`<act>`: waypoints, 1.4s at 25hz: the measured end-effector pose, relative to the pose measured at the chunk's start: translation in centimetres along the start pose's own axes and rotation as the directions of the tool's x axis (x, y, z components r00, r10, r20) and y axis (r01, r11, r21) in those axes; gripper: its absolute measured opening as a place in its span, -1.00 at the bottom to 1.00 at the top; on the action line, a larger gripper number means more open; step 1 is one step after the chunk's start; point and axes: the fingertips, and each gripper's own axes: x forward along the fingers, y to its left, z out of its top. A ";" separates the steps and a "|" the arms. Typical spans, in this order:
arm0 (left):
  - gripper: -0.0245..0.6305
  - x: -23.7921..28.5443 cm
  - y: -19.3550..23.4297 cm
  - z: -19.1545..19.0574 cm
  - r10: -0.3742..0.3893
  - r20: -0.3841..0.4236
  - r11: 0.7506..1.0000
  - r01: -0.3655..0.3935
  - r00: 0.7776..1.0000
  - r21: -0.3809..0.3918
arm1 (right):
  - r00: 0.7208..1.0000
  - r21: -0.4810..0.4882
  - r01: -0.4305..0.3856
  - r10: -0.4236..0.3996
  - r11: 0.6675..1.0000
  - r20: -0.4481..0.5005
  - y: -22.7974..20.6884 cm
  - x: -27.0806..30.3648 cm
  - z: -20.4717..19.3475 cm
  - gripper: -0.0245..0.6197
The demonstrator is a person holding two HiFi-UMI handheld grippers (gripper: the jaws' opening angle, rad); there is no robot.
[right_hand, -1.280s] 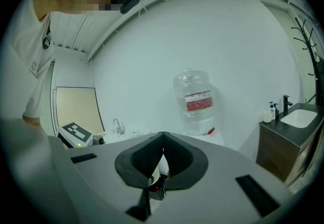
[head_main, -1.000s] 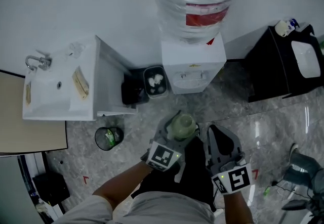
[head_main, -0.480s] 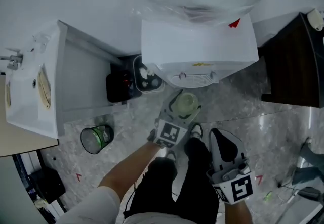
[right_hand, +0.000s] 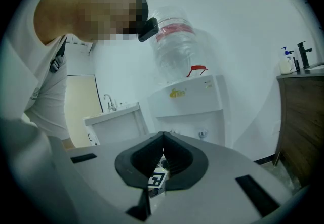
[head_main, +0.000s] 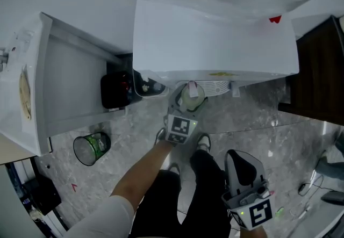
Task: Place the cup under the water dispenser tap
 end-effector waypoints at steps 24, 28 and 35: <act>0.34 1.6 2.2 -1.0 0.146 0.023 0.987 -0.144 0.989 -0.073 | 0.991 0.073 -0.090 0.096 0.993 -0.088 1.3 -0.5 -1.0 -0.88; 0.39 0.6 2.0 -1.4 0.152 0.008 0.985 -0.151 0.988 -0.086 | 0.986 0.087 -0.115 0.124 0.990 -0.108 2.1 -0.7 -1.3 -0.88; 0.39 -5.2 1.4 -1.9 0.172 -0.084 0.978 -0.181 0.981 -0.103 | 0.987 0.095 -0.108 0.118 0.990 -0.111 3.5 -0.9 0.6 -0.88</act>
